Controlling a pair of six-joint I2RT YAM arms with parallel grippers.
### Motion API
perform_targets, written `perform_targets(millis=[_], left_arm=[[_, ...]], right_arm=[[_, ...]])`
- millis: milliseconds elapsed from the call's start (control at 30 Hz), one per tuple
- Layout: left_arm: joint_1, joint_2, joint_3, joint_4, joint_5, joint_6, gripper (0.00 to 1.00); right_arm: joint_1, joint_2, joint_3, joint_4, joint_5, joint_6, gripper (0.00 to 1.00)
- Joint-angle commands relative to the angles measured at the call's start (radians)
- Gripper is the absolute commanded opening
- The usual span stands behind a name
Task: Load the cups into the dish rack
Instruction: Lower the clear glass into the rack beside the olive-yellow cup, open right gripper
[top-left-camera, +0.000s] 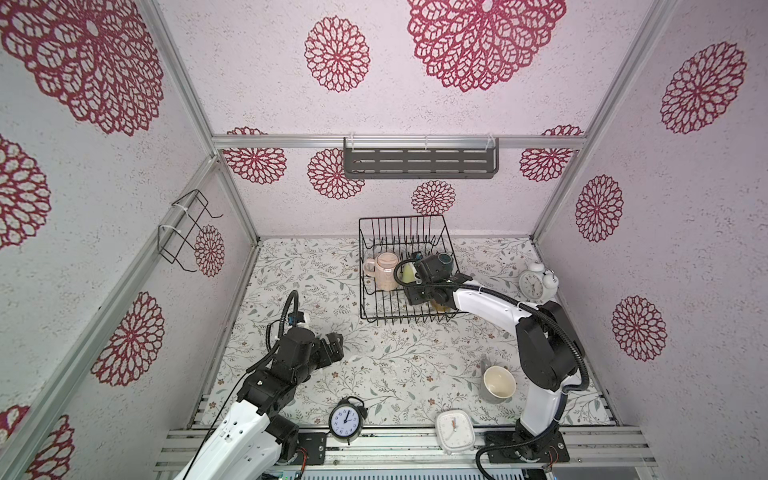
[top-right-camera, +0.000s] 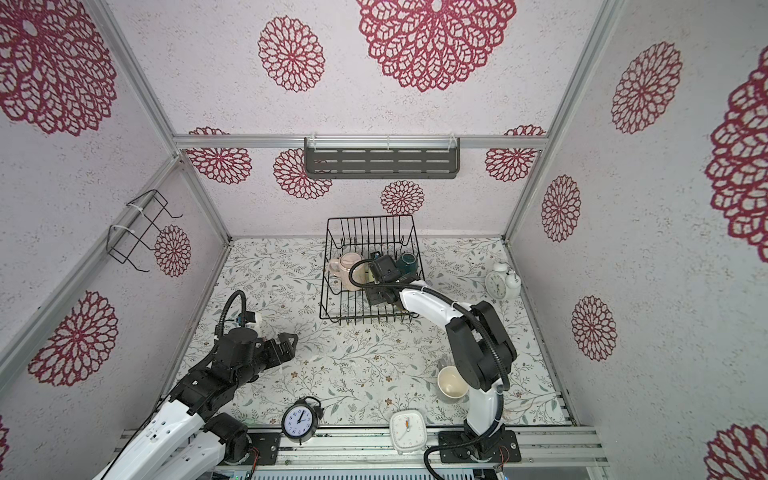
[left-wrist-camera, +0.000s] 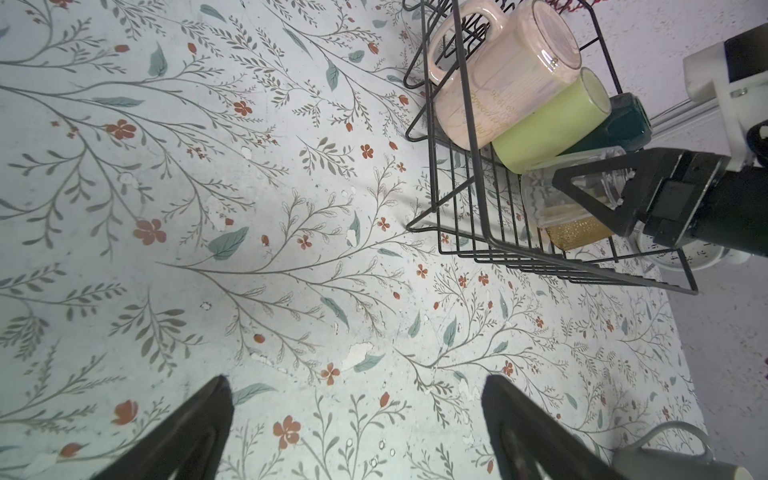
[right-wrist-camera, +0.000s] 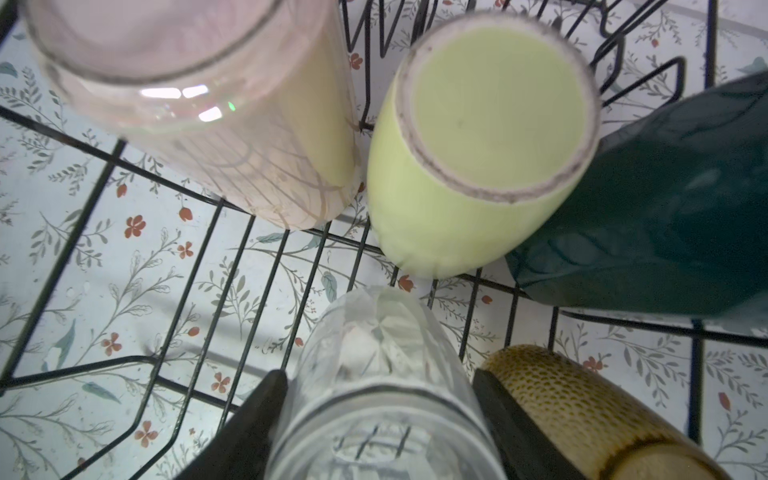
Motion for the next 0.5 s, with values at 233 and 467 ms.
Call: perform_targets(millis=[233, 467], left_arm=[[0.007, -0.006, 0.032, 0.002, -0.024, -0.011, 0.97], [0.008, -0.016, 0.031, 0.000, -0.022, -0.017, 0.97]], right_arm=[[0.017, 0.026, -0.001, -0.018, 0.056, -0.003, 0.65], [0.017, 0.041, 0.023, -0.031, 0.051, 0.012, 0.79]])
